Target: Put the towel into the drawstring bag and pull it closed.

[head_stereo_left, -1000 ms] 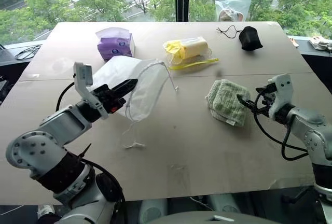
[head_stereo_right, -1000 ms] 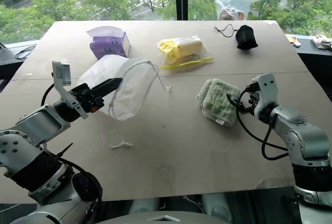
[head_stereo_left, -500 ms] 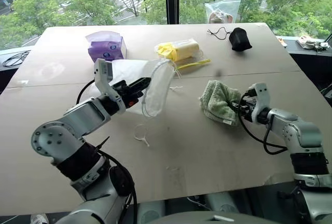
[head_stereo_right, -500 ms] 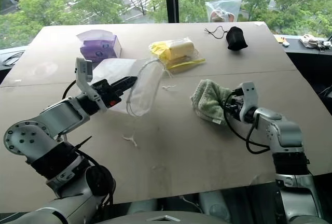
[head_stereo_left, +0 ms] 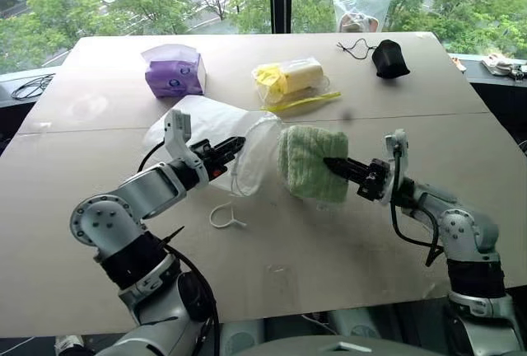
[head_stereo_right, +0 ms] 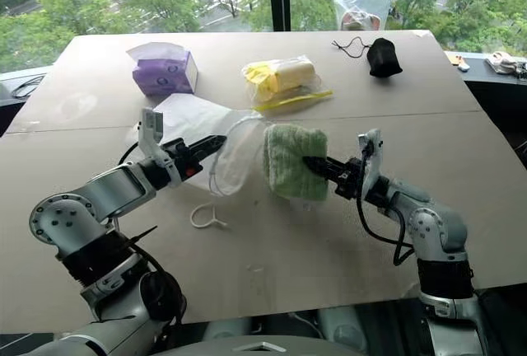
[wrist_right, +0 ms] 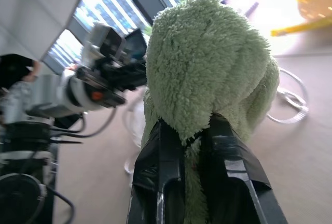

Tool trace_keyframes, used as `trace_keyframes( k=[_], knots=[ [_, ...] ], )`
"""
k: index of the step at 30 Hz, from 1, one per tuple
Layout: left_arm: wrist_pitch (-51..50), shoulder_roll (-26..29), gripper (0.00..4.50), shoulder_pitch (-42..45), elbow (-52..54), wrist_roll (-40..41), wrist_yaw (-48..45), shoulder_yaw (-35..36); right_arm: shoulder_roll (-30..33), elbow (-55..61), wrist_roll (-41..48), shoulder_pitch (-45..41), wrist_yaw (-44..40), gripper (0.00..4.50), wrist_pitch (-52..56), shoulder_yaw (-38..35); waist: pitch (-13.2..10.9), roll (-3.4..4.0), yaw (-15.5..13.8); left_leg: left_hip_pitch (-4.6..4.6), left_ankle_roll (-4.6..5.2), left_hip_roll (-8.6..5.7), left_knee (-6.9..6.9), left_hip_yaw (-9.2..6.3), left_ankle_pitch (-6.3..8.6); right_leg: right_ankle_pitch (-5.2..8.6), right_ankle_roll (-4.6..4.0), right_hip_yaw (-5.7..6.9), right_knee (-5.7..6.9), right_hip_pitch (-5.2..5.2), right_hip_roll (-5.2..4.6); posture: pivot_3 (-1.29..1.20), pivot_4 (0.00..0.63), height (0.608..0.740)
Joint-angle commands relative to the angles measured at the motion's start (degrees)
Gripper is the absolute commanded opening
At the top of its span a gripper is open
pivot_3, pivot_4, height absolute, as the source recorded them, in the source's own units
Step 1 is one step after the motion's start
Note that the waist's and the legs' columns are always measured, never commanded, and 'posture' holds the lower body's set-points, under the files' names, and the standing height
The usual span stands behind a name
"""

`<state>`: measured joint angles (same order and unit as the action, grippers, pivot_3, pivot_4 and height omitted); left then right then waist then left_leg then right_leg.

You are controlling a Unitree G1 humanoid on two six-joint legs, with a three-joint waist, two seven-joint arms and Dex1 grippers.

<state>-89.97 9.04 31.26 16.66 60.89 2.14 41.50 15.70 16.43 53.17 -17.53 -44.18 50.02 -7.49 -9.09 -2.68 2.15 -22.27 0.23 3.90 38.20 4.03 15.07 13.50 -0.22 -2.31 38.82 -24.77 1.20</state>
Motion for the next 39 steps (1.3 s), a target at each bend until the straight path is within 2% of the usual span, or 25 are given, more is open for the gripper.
trace_keyframes(
  k=[1, 5, 8, 11, 15, 19, 21, 26, 29, 33, 39],
  knots=[
    [-0.1, -0.6, 0.0, 0.8, 0.8, 2.5, -0.6, -2.1, -2.0, 2.1, 4.5, -2.0, -0.8, 0.05, 0.1, 1.4, 0.0, 0.0, 0.0, 0.01, 0.0, -0.03, 0.01, 0.0, 0.0, 0.01, 0.02, 0.0, 0.01, 0.0, -0.02, 0.0, 0.15, 0.74],
    [-0.7, -1.2, 0.0, 1.6, 1.3, 7.6, -1.3, -2.4, -3.3, -8.0, -13.6, -5.7, -0.4, 0.05, -10.4, 14.9, 0.0, 0.0, 0.3, 0.08, 0.01, -0.25, 0.01, -0.01, 0.0, 0.09, 0.17, -0.01, 0.05, 0.01, -0.14, 0.0, 0.15, 0.74],
    [-1.0, 0.1, 0.0, 1.0, 2.0, 14.0, -1.7, -3.1, -4.1, -19.5, -26.2, -9.2, 1.9, 0.05, -20.2, 21.3, 0.0, 0.01, 0.2, 0.08, 0.0, -0.25, 0.0, -0.03, 0.0, 0.09, 0.17, 0.0, 0.06, 0.0, -0.14, 0.0, 0.15, 0.74],
    [0.4, 2.8, 0.0, -1.4, 2.7, 21.4, -0.2, -5.0, -5.1, -28.2, -33.8, -12.3, 3.6, 0.05, -27.7, 23.6, 0.0, 0.01, 0.1, -0.14, 0.0, -0.26, 0.02, -0.06, -0.01, -0.02, -0.01, 0.02, 0.03, -0.14, -0.24, 0.0, 0.15, 0.74],
    [6.4, 8.6, 0.0, -7.3, 4.4, 32.0, 4.3, -9.6, -5.6, -33.5, -40.2, -15.0, 5.0, 0.05, -33.4, 24.7, 0.0, 0.01, 0.2, -0.48, -0.1, -0.2, 0.09, -0.02, -0.07, -0.05, 0.06, -0.08, 0.05, -0.45, -0.41, 0.0, 0.15, 0.74],
    [13.9, 15.6, 0.0, -13.7, 5.3, 39.5, 9.1, -13.5, -7.3, -33.9, -39.1, -15.5, 4.9, 0.05, -33.2, 22.1, 0.0, 0.02, 0.0, -0.48, -0.02, -0.09, 0.08, -0.11, -0.02, -0.06, 0.04, 0.03, 0.1, -0.45, -0.42, 0.0, 0.15, 0.74],
    [15.7, 19.8, 0.0, -16.9, 5.4, 40.2, 10.0, -15.3, -7.7, -33.0, -38.4, -15.2, 5.1, 0.05, -32.5, 20.9, 0.0, 0.04, 0.0, -0.46, -0.02, -0.06, 0.08, -0.11, -0.02, -0.07, 0.02, 0.05, 0.1, -0.44, -0.41, 0.0, 0.15, 0.74],
    [19.6, 27.2, 0.0, -20.8, 5.9, 42.1, 9.2, -19.7, -11.4, -26.9, -29.1, -14.0, 5.5, 0.05, -23.7, 14.8, -0.1, 0.08, -0.2, -0.47, -0.01, -0.08, 0.09, -0.12, -0.02, -0.06, 0.01, 0.09, 0.08, -0.44, -0.39, 0.0, 0.15, 0.74],
    [22.5, 30.5, 0.0, -20.9, 6.1, 44.7, 9.1, -21.9, -14.0, -22.7, -22.8, -14.2, 8.3, 0.05, -16.1, 10.6, -0.1, 0.11, -0.3, -0.51, -0.01, -0.08, 0.08, -0.13, -0.02, -0.05, 0.01, 0.11, 0.05, -0.46, -0.4, 0.0, 0.15, 0.74],
    [26.9, 33.3, 0.0, -17.8, 6.3, 49.7, 10.7, -26.2, -17.5, -16.4, -17.6, -14.5, 12.4, 0.05, -9.2, 8.8, -0.1, 0.17, -0.3, -0.53, 0.0, -0.07, 0.07, -0.13, -0.02, -0.05, 0.01, 0.13, 0.04, -0.47, -0.4, 0.0, 0.15, 0.74],
    [30.0, 34.6, 0.0, -12.6, 8.1, 52.1, 10.2, -34.3, -23.6, -15.3, -18.1, -17.4, 20.5, 0.05, -6.1, 9.2, -0.1, 0.22, -0.1, -0.53, 0.0, -0.24, 0.07, -0.11, -0.01, -0.05, 0.01, 0.08, 0.04, -0.47, -0.35, 0.0, 0.15, 0.74]
  ],
)
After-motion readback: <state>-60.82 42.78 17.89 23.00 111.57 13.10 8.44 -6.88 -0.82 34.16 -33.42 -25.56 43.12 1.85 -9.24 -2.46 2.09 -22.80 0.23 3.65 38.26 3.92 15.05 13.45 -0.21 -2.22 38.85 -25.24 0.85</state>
